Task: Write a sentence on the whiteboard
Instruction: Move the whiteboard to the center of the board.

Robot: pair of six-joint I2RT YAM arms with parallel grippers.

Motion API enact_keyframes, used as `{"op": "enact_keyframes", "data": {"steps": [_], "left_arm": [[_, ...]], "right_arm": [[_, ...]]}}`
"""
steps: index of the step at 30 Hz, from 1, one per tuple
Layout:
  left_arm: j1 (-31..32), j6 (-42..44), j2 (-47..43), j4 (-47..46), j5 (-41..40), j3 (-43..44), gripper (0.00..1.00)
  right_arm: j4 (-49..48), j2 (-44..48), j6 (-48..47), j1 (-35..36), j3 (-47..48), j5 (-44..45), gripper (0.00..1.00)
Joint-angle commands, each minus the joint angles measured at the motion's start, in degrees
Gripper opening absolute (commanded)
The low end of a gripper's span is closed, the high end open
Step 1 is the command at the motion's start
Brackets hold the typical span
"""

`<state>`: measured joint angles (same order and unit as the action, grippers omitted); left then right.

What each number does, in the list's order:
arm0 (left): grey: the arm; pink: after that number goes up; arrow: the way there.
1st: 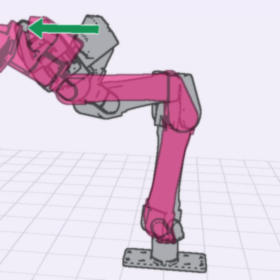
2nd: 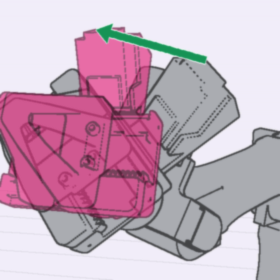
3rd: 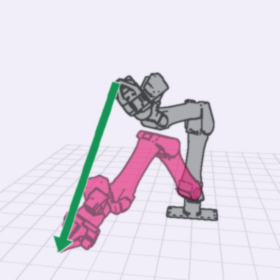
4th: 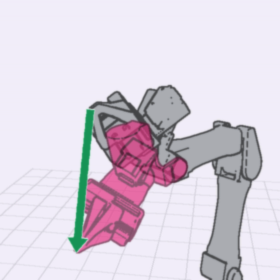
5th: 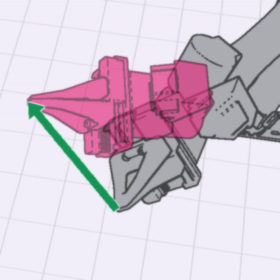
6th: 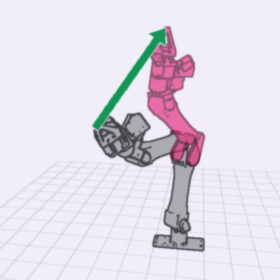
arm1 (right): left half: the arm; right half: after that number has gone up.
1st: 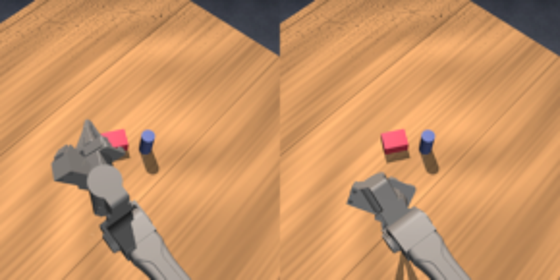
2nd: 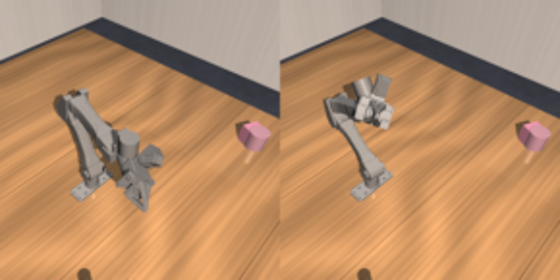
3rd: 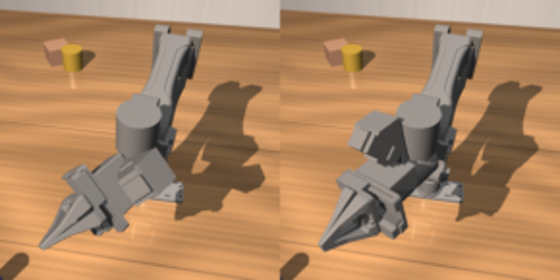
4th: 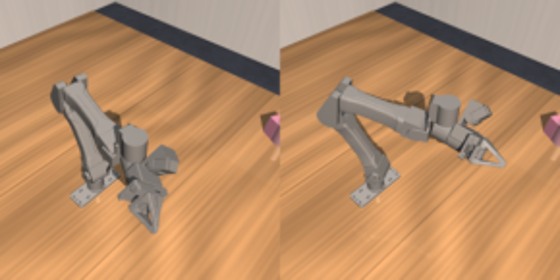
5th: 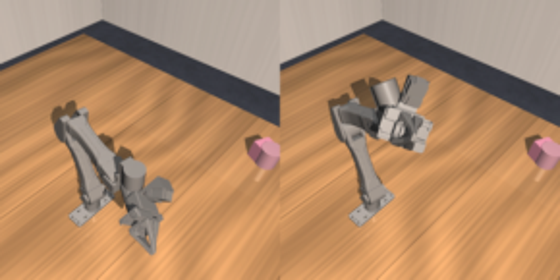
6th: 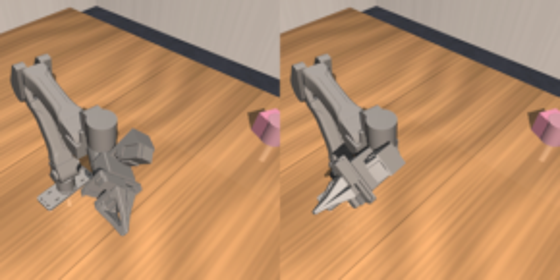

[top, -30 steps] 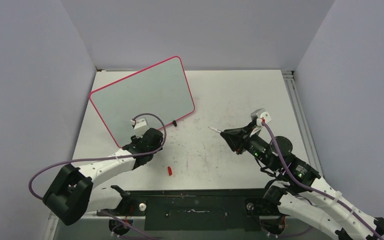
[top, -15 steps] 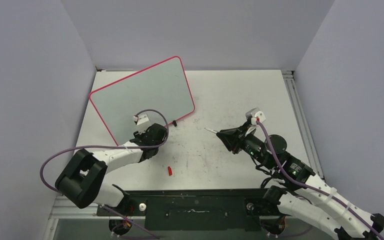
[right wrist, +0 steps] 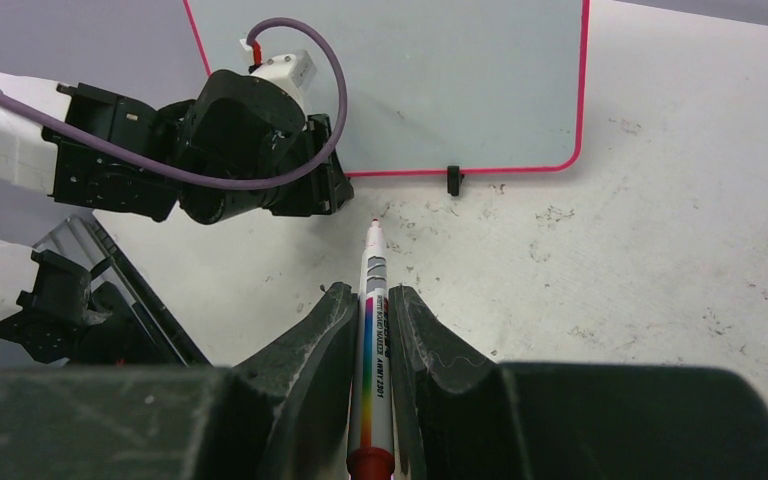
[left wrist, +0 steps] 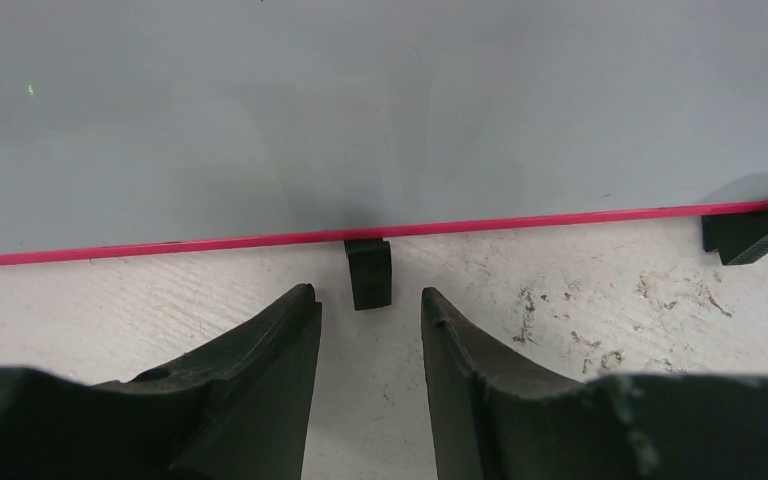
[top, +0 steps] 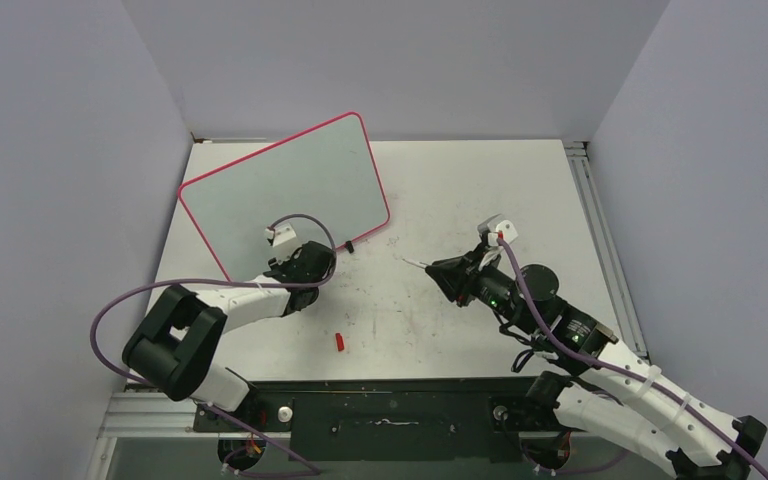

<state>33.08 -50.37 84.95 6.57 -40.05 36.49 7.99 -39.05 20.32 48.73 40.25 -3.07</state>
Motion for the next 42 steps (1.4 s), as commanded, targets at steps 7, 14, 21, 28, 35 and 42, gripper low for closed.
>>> {"op": "enact_keyframes", "data": {"steps": [7, 14, 21, 28, 35, 42], "left_arm": [[-2.60, 0.32, 0.40, -3.29, -0.71, 1.56, 0.39], [-4.10, 1.32, 0.46, -3.29, -0.42, 1.85, 0.30], [-4.75, 2.00, 0.36, -3.67, -0.12, 1.70, 0.25], [-4.65, 2.91, 0.37, -4.16, 0.77, 1.27, 0.04], [-2.81, 2.24, -1.07, -4.94, 1.10, -1.27, 0.00], [2.15, -0.15, -1.12, -3.38, -1.64, -1.27, 0.00]], "right_arm": [[-5.18, -1.29, 0.25, -0.07, -0.39, -1.37, 0.06], [-5.09, -1.18, 0.41, -0.06, -0.52, -1.26, 0.06], [-5.09, -1.27, 0.51, -0.02, -0.61, -1.18, 0.06], [-5.09, -1.38, 0.55, 0.03, -0.57, -1.22, 0.06], [-5.35, -0.88, 1.08, 0.02, -1.11, -0.92, 0.06], [-5.13, 0.07, 1.79, 0.03, -1.13, -0.59, 0.06]]}}
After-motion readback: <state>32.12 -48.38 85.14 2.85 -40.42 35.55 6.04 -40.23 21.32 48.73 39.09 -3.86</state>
